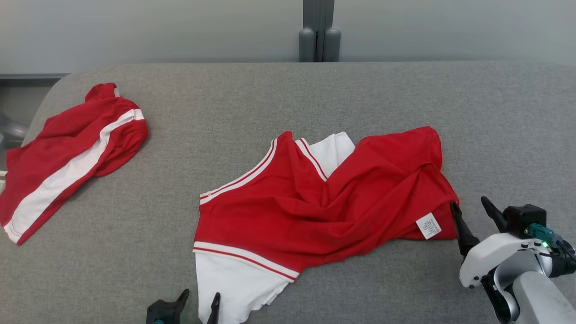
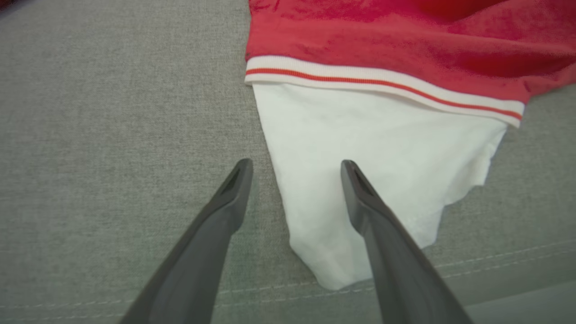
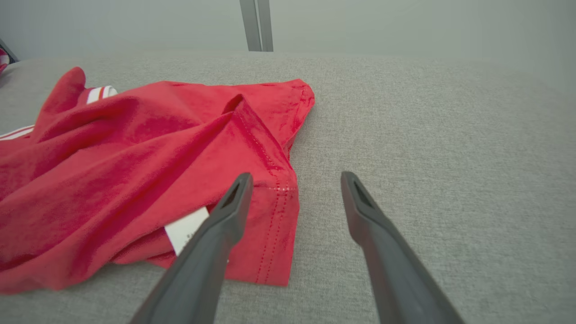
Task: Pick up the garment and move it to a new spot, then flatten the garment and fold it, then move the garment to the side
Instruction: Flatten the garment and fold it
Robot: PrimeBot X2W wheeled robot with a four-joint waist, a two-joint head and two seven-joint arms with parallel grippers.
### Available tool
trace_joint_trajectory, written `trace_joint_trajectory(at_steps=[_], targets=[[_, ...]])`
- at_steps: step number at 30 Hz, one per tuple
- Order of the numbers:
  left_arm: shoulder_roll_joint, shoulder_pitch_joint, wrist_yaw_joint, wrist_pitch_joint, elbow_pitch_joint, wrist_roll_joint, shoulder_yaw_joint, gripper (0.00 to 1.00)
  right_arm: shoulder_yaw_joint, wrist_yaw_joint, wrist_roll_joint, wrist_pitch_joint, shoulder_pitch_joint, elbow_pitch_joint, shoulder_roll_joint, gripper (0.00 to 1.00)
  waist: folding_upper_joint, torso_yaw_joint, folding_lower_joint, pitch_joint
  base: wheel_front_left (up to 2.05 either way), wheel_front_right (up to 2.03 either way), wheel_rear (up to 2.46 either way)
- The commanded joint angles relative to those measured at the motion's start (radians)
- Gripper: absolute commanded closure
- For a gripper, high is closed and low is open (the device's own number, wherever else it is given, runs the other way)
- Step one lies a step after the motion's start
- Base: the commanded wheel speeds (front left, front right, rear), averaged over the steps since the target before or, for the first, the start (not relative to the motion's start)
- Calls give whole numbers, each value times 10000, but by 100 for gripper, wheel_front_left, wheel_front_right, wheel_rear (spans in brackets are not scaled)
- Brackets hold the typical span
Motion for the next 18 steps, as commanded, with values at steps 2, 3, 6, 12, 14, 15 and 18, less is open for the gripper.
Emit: trace_joint_trajectory(at_steps=[2, 3, 6, 12, 14, 15, 18], targets=[[12, -211, -47, -82, 223, -102, -46, 0, 228, -11, 296, -177, -393, 442, -125, 0, -1, 74, 0, 200, 0, 0, 0], [-1, -279, -52, -114, 304, -130, -64, 0, 326, -12, 418, -269, -537, 640, -185, 0, -1, 86, 0, 250, 0, 0, 0], [-91, -486, -66, -203, 766, -335, -168, 0, 1061, -12, 1259, -417, -1110, 1515, -440, 0, -1, 205, 0, 527, 0, 0, 0], [-232, -716, -130, -156, 1200, -604, -436, 0, 1821, -12, 2264, -339, -1437, 2164, -562, 16, -1, 328, 0, 702, 0, 0, 0], [-280, -778, -158, -141, 1332, -710, -543, 37, 1972, -12, 2662, -245, -1483, 2356, -524, 80, -1, 349, 0, 723, 0, 0, 0], [-298, -794, -168, -133, 1400, -763, -593, 56, 2055, -12, 2788, -249, -1481, 2427, -543, 100, -1, 355, 0, 728, 0, 0, 0], [-354, -839, -199, -189, 1535, -911, -740, 100, 2274, -14, 3146, -430, -1362, 2630, -622, 100, -1, 360, 0, 712, 0, 0, 0]])
